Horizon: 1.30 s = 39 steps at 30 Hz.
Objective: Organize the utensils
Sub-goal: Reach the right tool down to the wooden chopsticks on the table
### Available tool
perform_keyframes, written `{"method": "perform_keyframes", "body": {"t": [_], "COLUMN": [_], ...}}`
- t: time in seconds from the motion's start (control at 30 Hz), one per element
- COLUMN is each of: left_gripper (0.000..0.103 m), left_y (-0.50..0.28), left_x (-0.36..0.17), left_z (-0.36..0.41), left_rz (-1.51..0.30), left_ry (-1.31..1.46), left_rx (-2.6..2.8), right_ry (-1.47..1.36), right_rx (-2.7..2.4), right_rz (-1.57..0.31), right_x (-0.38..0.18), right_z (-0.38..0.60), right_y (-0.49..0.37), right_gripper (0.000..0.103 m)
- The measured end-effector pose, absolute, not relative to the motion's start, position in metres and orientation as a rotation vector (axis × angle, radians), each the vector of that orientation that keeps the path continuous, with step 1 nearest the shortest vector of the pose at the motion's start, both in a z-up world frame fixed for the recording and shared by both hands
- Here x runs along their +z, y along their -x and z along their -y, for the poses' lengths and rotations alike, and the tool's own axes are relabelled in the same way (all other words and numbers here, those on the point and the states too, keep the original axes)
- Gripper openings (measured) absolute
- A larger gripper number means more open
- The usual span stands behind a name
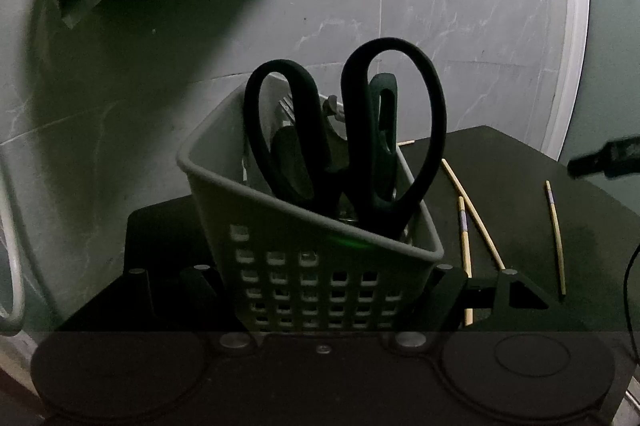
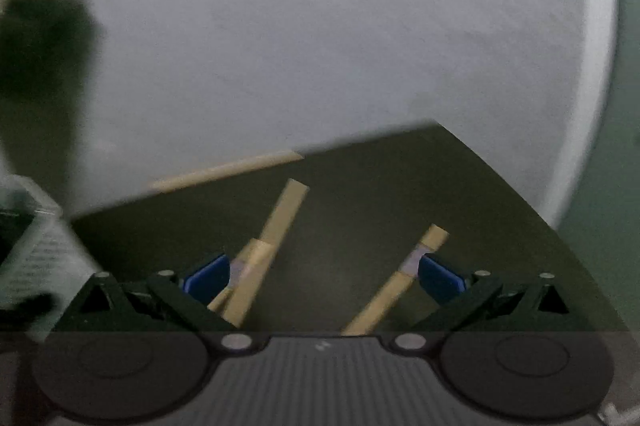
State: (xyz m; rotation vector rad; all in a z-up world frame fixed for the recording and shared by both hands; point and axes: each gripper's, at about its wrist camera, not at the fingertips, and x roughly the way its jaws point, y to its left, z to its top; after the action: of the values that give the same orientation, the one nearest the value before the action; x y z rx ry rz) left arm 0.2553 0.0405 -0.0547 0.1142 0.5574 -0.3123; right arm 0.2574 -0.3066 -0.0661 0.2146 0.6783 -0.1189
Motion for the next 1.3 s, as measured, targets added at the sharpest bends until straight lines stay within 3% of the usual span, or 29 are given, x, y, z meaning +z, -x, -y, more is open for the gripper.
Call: {"method": "perform_keyframes", "body": {"t": [0.3,0.4,0.43,0.53,0.63,0.73,1.3], "left_gripper": [0.077,0.077,0.077,0.077,0.077,0.077,0.078], "left_y": [-0.257,-0.257,-0.257,-0.257,-0.257,-0.257,-0.256], "left_x": [-0.053,-0.054,-0.054,-0.055,-0.055,-0.056,-0.056], "left_z": [-0.039,-0.037,-0.036,-0.035,-0.034,-0.034,-0.034], "left_rz": [-0.570,-0.571,-0.571,-0.571,-0.570,-0.570,-0.571], "left_ry": [-0.123,-0.121,-0.122,-0.121,-0.122,-0.122,-0.125], "left_rx": [-0.299,-0.292,-0.290,-0.285,-0.282,-0.282,-0.283], "right_ry": [-0.294,-0.277,-0.270,-0.262,-0.260,-0.274,-0.483], "right_rx": [-0.250,-0.260,-0.269,-0.290,-0.295,-0.254,-0.113], "right_rz": [-0.838,-0.882,-0.899,-0.896,-0.893,-0.886,-0.859], "right_x": [-0.109,-0.115,-0.117,-0.115,-0.115,-0.115,-0.109], "right_z": [0.333,0.326,0.324,0.321,0.319,0.317,0.283], "right_y": [-0.300,-0.306,-0.307,-0.309,-0.314,-0.319,-0.396], "right_gripper": [0.100,0.073,0.060,0.042,0.016,0.007,0.007]}}
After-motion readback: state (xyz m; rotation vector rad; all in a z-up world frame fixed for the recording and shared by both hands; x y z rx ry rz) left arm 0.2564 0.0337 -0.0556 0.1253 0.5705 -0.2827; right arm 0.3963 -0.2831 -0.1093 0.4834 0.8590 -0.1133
